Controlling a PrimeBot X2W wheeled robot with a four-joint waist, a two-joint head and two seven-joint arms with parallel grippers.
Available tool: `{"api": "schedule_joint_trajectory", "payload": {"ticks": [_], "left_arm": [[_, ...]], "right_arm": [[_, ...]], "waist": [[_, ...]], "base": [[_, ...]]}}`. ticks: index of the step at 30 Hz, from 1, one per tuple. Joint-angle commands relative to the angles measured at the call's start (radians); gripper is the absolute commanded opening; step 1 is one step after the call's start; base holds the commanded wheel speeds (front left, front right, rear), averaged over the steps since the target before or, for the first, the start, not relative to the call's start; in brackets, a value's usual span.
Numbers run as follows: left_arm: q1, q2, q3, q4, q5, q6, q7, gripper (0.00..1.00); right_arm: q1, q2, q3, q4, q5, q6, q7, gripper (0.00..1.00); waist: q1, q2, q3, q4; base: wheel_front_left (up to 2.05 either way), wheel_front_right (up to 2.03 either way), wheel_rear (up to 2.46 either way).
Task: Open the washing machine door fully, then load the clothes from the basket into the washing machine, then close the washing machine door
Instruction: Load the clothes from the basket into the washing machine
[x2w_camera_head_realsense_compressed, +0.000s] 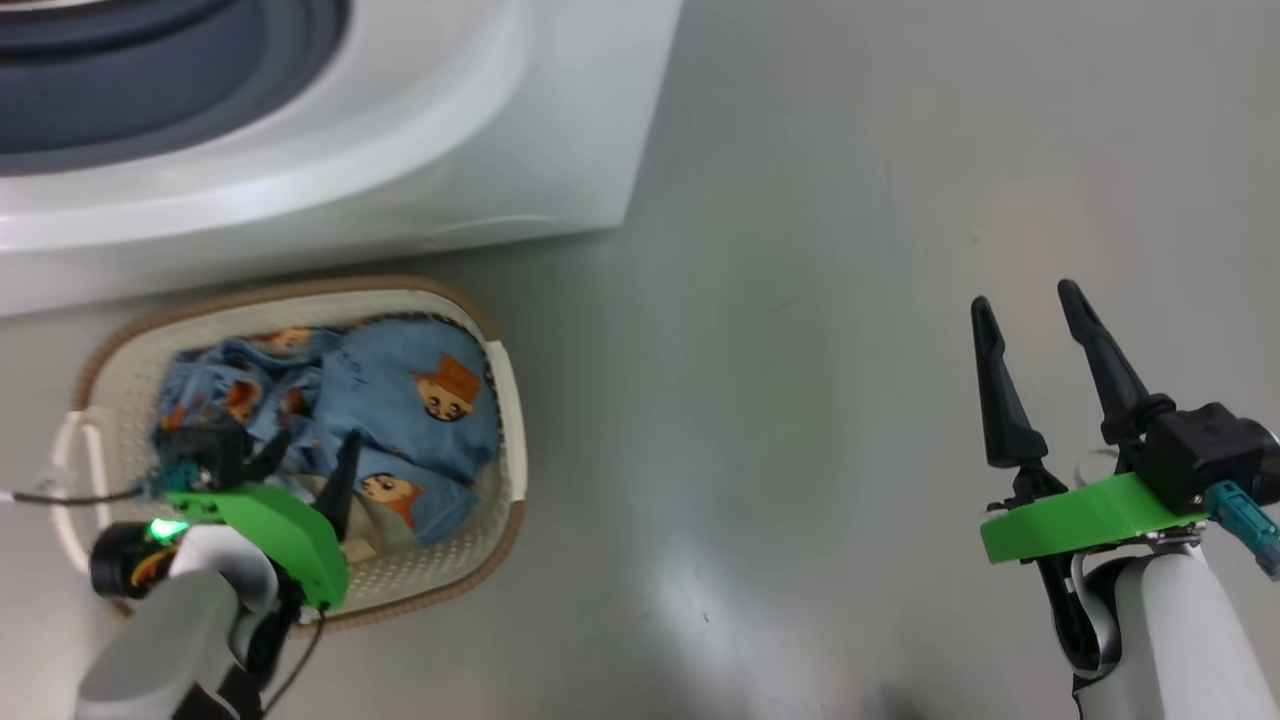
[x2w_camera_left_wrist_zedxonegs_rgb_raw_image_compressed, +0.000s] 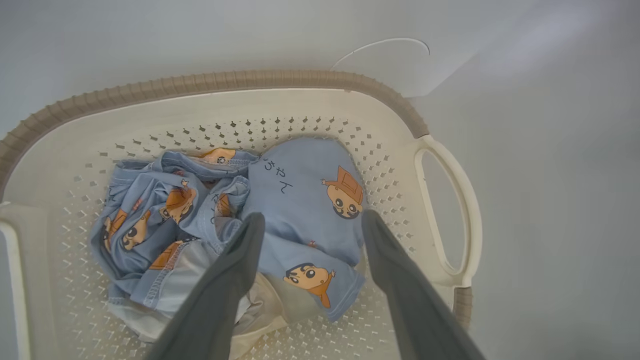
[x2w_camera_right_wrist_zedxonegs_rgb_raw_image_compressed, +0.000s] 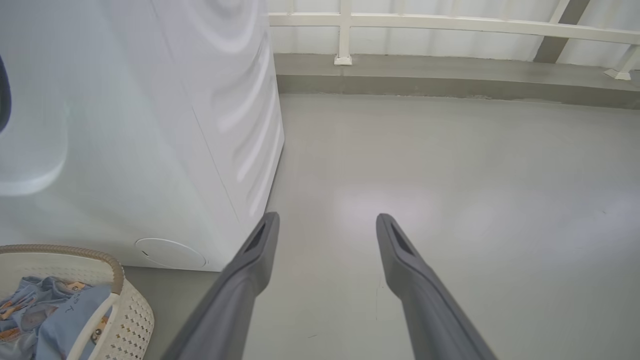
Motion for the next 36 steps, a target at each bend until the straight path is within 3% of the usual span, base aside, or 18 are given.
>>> {"api": "schedule_joint_trajectory", "payload": {"ticks": [1, 17, 36], "left_arm": [[-0.027, 0.050, 0.003, 0.012, -0.021, -0.001, 0.009, 1.00], [-0.230, 0.148, -0.153, 0.172, -0.153, -0.001, 0.085, 1.00], [-0.342, 0.116, -0.205, 0.308, -0.157, 0.010, 0.106, 1.00]], "right_arm": [[-0.003, 0.001, 0.027, -0.033, 0.021, 0.002, -0.012, 1.00], [-0.011, 0.001, 0.037, -0.103, 0.071, 0.002, -0.012, 1.00], [0.043, 0.001, 0.040, -0.141, 0.095, 0.002, -0.012, 1.00]], "waist": [[0.0000, 0.0000, 0.105, -0.083], [0.0000, 0.0000, 0.276, -0.175], [0.0000, 0.0000, 0.352, -0.184]], "base": [[0.00, 0.00, 0.00], [0.00, 0.00, 0.00], [0.00, 0.00, 0.00]]}}
